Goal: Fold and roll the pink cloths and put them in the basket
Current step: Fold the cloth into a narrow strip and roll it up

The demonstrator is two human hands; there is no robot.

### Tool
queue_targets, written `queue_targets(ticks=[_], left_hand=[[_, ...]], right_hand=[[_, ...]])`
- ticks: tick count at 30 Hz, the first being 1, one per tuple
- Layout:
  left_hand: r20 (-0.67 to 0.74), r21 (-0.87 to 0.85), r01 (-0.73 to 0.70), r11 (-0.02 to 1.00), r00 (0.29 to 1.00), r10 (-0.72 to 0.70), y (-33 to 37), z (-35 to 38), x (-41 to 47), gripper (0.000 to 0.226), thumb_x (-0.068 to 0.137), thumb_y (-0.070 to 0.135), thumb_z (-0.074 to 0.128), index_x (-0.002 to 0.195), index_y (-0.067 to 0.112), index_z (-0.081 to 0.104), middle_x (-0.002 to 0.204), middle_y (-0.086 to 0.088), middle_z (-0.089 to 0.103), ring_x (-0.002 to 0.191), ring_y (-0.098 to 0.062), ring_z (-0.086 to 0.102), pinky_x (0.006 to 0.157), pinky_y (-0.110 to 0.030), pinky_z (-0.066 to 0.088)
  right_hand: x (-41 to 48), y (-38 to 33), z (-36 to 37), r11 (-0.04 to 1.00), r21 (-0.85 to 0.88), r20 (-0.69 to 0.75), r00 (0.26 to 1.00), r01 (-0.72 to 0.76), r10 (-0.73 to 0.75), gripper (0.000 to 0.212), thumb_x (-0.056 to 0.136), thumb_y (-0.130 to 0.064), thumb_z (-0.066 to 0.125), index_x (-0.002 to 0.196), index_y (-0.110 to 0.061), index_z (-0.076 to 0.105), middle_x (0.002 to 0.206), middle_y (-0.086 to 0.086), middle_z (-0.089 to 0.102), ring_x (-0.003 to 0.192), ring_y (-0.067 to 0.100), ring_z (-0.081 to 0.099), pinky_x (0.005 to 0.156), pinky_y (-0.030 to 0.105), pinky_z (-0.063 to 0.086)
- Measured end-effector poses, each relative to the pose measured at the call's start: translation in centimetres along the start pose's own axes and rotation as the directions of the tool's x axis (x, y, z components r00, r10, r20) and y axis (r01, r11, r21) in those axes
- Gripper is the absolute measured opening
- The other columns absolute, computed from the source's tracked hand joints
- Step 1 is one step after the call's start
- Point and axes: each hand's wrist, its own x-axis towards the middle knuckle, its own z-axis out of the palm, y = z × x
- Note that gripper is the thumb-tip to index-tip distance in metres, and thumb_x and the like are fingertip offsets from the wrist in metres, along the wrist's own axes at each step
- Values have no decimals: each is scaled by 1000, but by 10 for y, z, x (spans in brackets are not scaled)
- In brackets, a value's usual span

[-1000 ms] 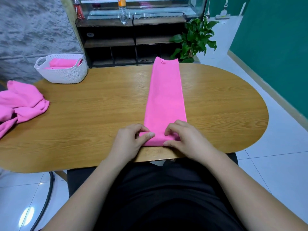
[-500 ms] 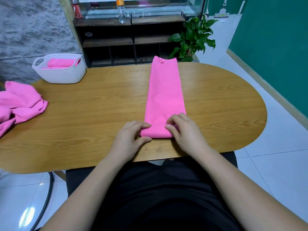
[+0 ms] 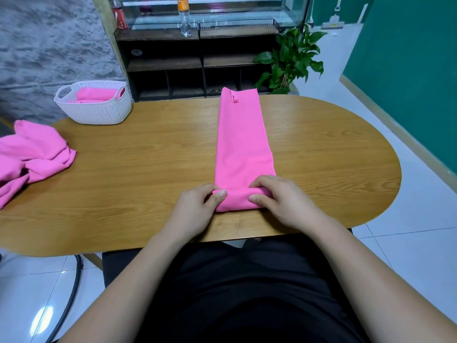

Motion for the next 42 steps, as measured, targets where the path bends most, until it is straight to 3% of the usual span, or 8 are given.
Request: queue_targets(ticks=[5, 9, 12, 17, 25, 32, 37, 42], left_hand=[[-91, 42, 31, 999, 996, -27, -3, 0, 4, 25, 98, 48, 67, 110, 30, 80, 96, 11, 65, 94, -11, 64, 86, -32, 48], [-228, 160, -172, 972, 952, 206, 0, 1, 5, 16, 91, 37, 80, 103, 26, 78, 100, 11, 61, 98, -16, 60, 89, -35, 50], [-149, 236, -268, 934, 940, 308, -1, 2, 4, 35, 82, 43, 87, 108, 24, 75, 106, 11, 64, 103, -18, 57, 90, -40, 49], [-52, 339, -195, 920, 973, 225, -1, 3, 7, 55, 74, 41, 90, 124, 30, 68, 120, 15, 62, 116, -17, 54, 93, -41, 46], [-27, 85, -119, 989, 992, 121, -14, -4, 23, 45, 86, 45, 82, 126, 27, 72, 116, 11, 69, 109, -10, 61, 97, -30, 47], [-13, -52, 34, 998, 999, -35, -14, -11, 17, 26, 95, 49, 72, 114, 31, 77, 89, 14, 75, 85, 0, 66, 76, -18, 46], [7, -87, 92, 992, 996, -91, -13, -10, 15, 23, 97, 54, 67, 101, 34, 77, 86, 13, 76, 84, -6, 69, 80, -33, 53], [-100, -97, -16, 995, 995, 7, -7, -6, 7, 29, 90, 52, 75, 107, 28, 75, 85, 9, 69, 78, -4, 62, 71, -14, 43]], right_hand=[[8, -1, 3, 999, 13, 18, 999, -46, 46, 20, 101, -37, 68, 114, -22, 70, 102, -8, 71, 89, 6, 54, 77, 27, 37], [16, 2, 6, 996, 14, 11, 996, -89, 89, 19, 103, -38, 65, 113, -23, 70, 102, -7, 73, 94, 14, 62, 78, 28, 39], [24, 4, 6, 992, 3, -17, 992, -129, 129, 16, 101, -40, 67, 106, -24, 71, 92, -10, 69, 90, 15, 62, 78, 32, 43], [32, 4, 10, 980, -181, -156, 986, -79, 51, 12, 100, -40, 66, 101, -28, 67, 98, -10, 62, 101, 19, 57, 87, 41, 40], [17, 5, 9, 960, -275, -53, 997, 48, -65, 47, 95, -66, 60, 125, -30, 64, 113, -11, 60, 110, 18, 54, 91, 42, 43], [16, -3, 4, 994, -108, 4, 1000, 21, -21, 40, 102, -57, 53, 121, -25, 66, 116, -7, 72, 110, 19, 63, 94, 44, 50], [14, -3, 3, 997, 21, 28, 997, -75, 74, 26, 102, -54, 60, 115, -33, 69, 95, -14, 74, 90, 11, 66, 84, 38, 53], [13, -3, 6, 995, 69, 12, 997, -79, 78, 23, 104, -50, 60, 111, -30, 69, 93, -15, 72, 89, 10, 65, 86, 39, 52]])
